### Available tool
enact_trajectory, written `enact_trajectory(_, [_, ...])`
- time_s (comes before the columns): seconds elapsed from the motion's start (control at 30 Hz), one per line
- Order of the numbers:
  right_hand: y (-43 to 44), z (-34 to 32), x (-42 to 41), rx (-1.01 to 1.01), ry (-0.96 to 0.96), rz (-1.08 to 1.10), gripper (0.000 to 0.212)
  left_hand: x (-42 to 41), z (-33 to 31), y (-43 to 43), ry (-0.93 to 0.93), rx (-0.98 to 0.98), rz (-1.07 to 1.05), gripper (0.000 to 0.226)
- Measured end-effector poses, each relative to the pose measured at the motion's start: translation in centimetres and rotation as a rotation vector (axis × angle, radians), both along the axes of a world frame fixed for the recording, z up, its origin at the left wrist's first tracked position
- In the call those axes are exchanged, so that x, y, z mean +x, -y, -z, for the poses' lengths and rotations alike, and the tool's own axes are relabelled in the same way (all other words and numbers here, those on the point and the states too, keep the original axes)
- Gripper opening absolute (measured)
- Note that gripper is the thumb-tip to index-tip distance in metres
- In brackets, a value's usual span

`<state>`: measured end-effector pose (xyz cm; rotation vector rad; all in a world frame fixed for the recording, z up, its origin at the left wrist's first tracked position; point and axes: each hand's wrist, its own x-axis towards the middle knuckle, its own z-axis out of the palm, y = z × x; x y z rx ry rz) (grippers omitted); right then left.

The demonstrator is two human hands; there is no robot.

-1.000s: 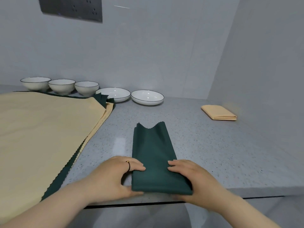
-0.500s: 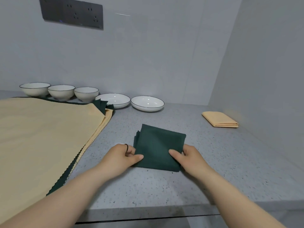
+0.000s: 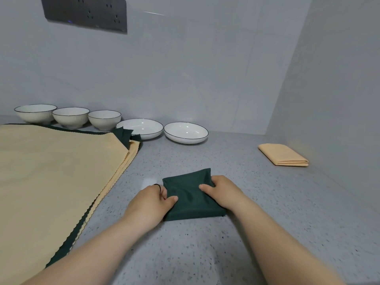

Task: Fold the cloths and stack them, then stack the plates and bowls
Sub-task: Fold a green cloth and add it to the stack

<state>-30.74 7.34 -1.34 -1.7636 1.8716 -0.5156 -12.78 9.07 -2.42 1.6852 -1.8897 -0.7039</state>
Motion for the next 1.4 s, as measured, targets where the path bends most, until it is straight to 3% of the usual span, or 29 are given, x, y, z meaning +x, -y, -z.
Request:
enact_trajectory(0.1, [0.2, 0.0, 0.1, 0.009, -0.022, 0.003, 0.019, -0.1, -0.7, -0.3, 0.258, -0.188, -0.021, 0.026])
enact_trajectory(0.2, [0.1, -0.1, 0.2, -0.002, -0.012, 0.005, 0.021, -1.0, -0.5, 0.5, 0.363, -0.248, 0.091, 0.056])
enact_trajectory(0.27, [0.0, -0.1, 0.3, -0.012, -0.029, 0.010, 0.026, -1.9, -0.3, 1.1, 0.436, -0.181, 0.202, 0.058])
enact_trajectory(0.33, [-0.1, -0.2, 0.1, 0.001, 0.056, 0.024, 0.026, -2.6, 0.1, 1.8, 0.456, -0.085, 0.263, 0.056])
enact_trajectory(0.47, [-1.6, -1.4, -0.9, 0.155, 0.478, 0.037, 0.026, -2.7, 0.8, 2.3, 0.467, -0.023, 0.287, 0.054])
enact_trajectory(0.6, [-3.7, -1.9, -2.3, 0.191, 0.451, -0.020, 0.020, -2.7, 0.8, 2.1, 0.479, -0.026, 0.280, 0.053])
enact_trajectory(0.7, [-4.6, -1.1, -2.9, 0.132, 0.467, 0.089, 0.015, -2.8, 0.8, 2.1, 0.483, -0.030, 0.279, 0.053])
enact_trajectory(0.93, [-4.3, -0.8, -1.8, -0.006, 0.171, 0.210, 0.043, -2.8, 0.9, 2.0, 0.525, -0.025, 0.253, 0.054])
enact_trajectory(1.03, [-3.0, -1.3, -0.2, -0.158, -0.122, 0.147, 0.048, -2.9, 0.9, 2.0, 0.531, -0.024, 0.251, 0.054])
enact_trajectory(1.17, [-0.1, -0.8, 2.5, -0.251, -0.355, -0.108, 0.044, -2.8, 0.9, 2.0, 0.540, -0.026, 0.253, 0.054])
enact_trajectory(1.4, [1.4, 1.7, 1.9, -0.163, -0.357, -0.261, 0.045, -2.7, 0.5, 2.0, 0.569, -0.041, 0.254, 0.055])
